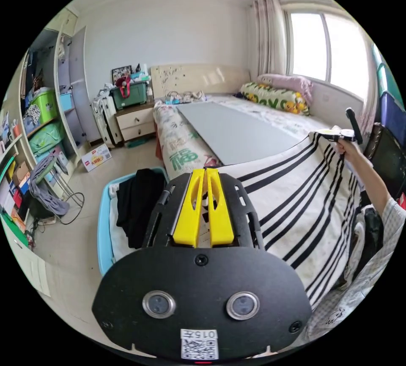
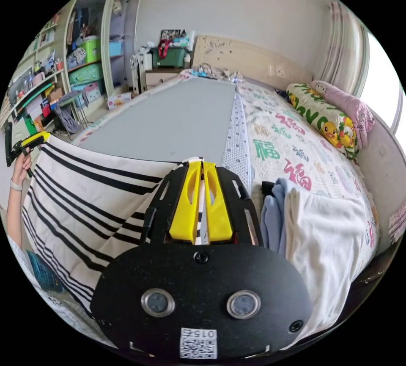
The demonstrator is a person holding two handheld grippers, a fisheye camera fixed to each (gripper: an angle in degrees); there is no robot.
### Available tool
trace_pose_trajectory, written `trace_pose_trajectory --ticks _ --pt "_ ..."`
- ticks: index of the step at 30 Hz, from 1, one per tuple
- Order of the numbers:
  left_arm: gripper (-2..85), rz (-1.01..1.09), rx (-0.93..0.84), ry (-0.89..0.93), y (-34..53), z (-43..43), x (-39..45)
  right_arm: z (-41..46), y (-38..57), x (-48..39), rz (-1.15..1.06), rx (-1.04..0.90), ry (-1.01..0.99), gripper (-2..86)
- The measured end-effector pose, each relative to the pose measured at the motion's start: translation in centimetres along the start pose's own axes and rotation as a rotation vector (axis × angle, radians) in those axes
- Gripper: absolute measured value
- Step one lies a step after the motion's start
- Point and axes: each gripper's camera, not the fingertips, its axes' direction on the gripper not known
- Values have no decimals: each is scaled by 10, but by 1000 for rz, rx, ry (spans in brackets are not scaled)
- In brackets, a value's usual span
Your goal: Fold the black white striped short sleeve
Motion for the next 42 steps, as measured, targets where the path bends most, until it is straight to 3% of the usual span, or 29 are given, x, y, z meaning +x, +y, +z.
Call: trace_pose_trajectory --ticks 6,9,10,16,20,24,28,31,38,42 --pt "6 -8 -81 20 -4 57 13 6 -31 37 18 -67 -90 -9" --pt "10 -11 -129 26 -2 83 24 2 -38 46 -46 -88 120 -9" --pt "13 -11 -141 33 -1 90 30 2 -38 50 -48 -108 90 -9" --pt "55 46 -33 -14 12 41 69 -70 -21 42 -152 14 150 -4" --pt "71 60 52 -40 37 -39 83 -127 9 48 -235 51 20 25" --pt "74 128 67 136 77 -114 123 -181 63 54 -358 112 -227 49" --pt "65 216 289 166 119 -160 209 -196 100 47 -374 171 -356 66" --pt "67 334 325 154 123 -160 274 -205 117 40 -389 276 -408 73" --pt "84 417 261 207 103 -115 363 -196 134 41 -417 228 -441 97" --pt "93 423 203 161 88 -94 391 -205 146 35 -433 289 -334 88"
